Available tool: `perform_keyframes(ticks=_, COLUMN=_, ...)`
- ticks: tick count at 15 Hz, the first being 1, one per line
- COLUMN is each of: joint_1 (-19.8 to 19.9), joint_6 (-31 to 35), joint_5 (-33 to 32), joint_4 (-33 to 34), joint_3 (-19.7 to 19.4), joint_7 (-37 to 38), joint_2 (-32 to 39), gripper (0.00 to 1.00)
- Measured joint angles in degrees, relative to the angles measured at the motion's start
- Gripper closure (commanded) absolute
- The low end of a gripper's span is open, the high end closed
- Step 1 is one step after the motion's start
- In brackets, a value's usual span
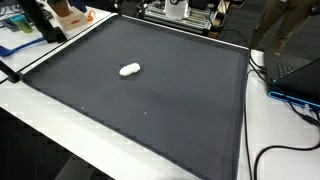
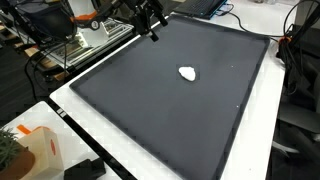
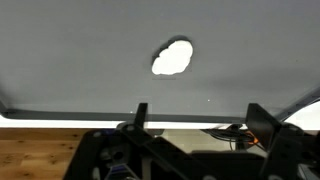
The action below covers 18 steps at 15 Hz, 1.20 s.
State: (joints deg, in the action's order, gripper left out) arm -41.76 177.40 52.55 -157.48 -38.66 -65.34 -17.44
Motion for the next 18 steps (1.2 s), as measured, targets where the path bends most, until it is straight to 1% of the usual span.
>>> perform_keyframes(ticks=3, joint_1=-10.02, joint_6=1.96, joint_5=10.58, joint_4=0.16, joint_3=-6.23, joint_7=-11.53, joint_2=-0.29, gripper=0.00)
perform_keyframes(ticks=6, joint_1=-17.33, joint_6=5.32, joint_5=17.71, joint_4=0.18, joint_3=-12.57, joint_7=-21.48, joint_2=-0.39, gripper=0.00)
perform_keyframes(ticks=8, joint_1=-21.67, joint_6=8.59, joint_5=20.27, joint_4=0.32, joint_3=-16.97, joint_7=-26.31, joint_2=-1.35, gripper=0.00)
perform_keyframes(ticks=11, joint_1=-28.04, joint_6=12.84, joint_5=20.33, joint_4=0.59, joint_3=-23.63, joint_7=-28.39, joint_2=-4.75, gripper=0.00)
perform_keyframes(ticks=13, joint_1=-30.45, joint_6=13.15, joint_5=20.26, joint_4=0.59, joint_3=-26.56, joint_7=-28.39, joint_2=-6.32, gripper=0.00)
perform_keyframes(ticks=16, joint_1=-31.01, joint_6=13.28, joint_5=20.26, joint_4=0.60, joint_3=-27.18, joint_7=-28.39, joint_2=-7.03, gripper=0.00)
perform_keyframes(ticks=18, joint_1=-31.28, joint_6=15.03, joint_5=19.67, joint_4=1.41, joint_3=-27.24, joint_7=-28.38, joint_2=-8.04, gripper=0.00)
